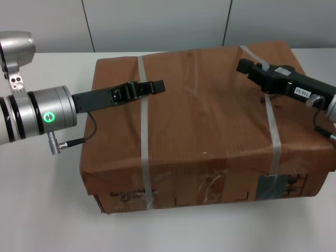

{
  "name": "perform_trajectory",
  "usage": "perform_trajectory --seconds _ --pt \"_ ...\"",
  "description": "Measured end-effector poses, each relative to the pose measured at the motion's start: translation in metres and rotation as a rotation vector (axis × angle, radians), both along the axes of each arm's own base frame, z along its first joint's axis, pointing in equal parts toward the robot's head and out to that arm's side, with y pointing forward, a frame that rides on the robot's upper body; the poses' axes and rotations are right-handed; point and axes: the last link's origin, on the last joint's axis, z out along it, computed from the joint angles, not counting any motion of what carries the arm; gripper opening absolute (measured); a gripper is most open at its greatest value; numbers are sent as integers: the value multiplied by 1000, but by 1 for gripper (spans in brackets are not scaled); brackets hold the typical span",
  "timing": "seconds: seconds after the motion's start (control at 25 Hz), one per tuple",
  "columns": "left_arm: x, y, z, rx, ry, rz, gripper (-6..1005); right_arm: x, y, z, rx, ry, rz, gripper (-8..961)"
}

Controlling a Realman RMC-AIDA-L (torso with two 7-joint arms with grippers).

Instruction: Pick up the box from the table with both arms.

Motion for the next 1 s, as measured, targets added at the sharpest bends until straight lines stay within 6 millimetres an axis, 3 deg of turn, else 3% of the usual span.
perform_trajectory --seconds 1.0 --pt "0 0 0 2 0 0 64 -1 1 -2 -2 -3 0 69"
